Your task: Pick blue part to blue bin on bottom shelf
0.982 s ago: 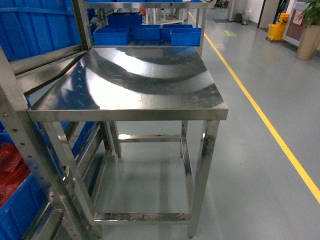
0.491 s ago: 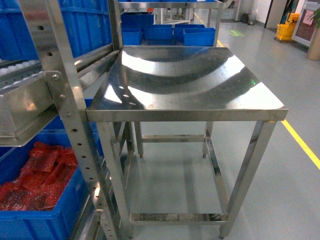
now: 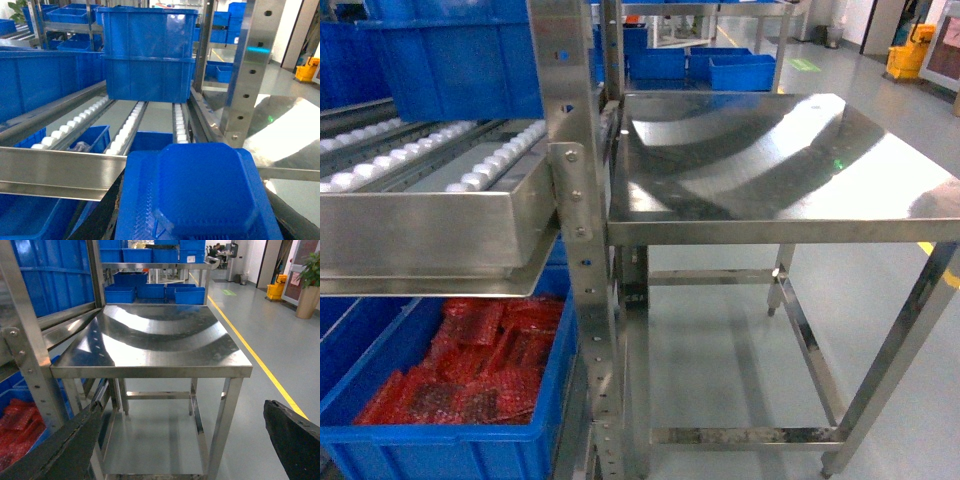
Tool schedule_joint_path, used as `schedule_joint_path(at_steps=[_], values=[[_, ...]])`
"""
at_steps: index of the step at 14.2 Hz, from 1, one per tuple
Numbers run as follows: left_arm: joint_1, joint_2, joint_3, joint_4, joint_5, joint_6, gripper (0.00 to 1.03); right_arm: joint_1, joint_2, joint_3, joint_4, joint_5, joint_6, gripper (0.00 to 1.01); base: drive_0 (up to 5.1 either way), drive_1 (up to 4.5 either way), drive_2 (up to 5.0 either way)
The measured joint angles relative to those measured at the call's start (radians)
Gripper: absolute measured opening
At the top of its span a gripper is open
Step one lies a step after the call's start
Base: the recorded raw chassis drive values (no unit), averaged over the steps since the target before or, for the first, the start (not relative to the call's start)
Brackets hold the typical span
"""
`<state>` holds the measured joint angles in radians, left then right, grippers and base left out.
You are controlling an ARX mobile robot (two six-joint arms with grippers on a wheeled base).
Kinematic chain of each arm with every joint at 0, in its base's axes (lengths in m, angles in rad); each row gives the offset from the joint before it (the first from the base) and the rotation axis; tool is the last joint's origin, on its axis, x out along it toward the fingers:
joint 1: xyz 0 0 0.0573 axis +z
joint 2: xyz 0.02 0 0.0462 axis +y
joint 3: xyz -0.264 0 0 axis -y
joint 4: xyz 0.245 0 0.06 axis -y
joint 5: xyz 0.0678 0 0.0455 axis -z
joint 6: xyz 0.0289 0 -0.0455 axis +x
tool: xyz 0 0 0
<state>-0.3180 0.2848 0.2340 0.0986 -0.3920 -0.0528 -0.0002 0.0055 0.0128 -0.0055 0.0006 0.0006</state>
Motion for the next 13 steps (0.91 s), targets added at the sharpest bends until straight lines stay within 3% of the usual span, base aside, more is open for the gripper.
schedule_joint_path(at_steps=[13], values=[[0.000, -0.002, 0.000, 0.000, -0.001, 0.000, 0.44, 0.000, 0.000, 0.000, 0.002, 0.000, 0.000, 0.98, -5.1, 2.34, 2.3]])
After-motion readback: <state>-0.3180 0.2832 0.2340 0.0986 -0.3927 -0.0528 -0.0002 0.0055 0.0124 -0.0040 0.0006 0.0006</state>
